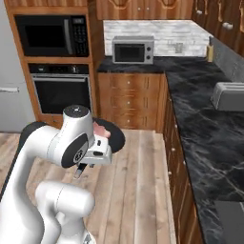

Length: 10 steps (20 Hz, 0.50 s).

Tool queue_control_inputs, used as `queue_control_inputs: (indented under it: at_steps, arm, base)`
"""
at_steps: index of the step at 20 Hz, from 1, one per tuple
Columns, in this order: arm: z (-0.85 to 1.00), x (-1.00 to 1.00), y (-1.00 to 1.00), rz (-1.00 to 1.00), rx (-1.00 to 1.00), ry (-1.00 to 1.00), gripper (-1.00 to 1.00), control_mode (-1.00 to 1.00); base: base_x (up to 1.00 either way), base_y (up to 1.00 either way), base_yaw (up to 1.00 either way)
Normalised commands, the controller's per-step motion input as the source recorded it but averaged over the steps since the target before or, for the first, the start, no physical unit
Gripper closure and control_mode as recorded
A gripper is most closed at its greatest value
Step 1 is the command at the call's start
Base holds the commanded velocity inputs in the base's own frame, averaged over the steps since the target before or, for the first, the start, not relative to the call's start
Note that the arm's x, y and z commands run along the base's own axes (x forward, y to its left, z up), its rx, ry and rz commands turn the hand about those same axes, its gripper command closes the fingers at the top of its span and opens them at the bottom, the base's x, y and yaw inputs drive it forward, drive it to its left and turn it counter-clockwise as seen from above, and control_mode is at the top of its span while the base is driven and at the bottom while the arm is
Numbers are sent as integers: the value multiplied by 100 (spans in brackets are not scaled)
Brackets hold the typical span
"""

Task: Pick up the pan with the steak in it and place it on the dining table. Then place the steak on the plate.

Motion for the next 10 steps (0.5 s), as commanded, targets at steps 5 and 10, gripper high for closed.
queue_control_inputs:
  at_steps: [5,10]
  arm:
    - [0,0,0,0,0,0,100,100]
    - [0,0,0,0,0,0,100,100]
  base:
    - [-6,0,50]
    - [-5,0,50]
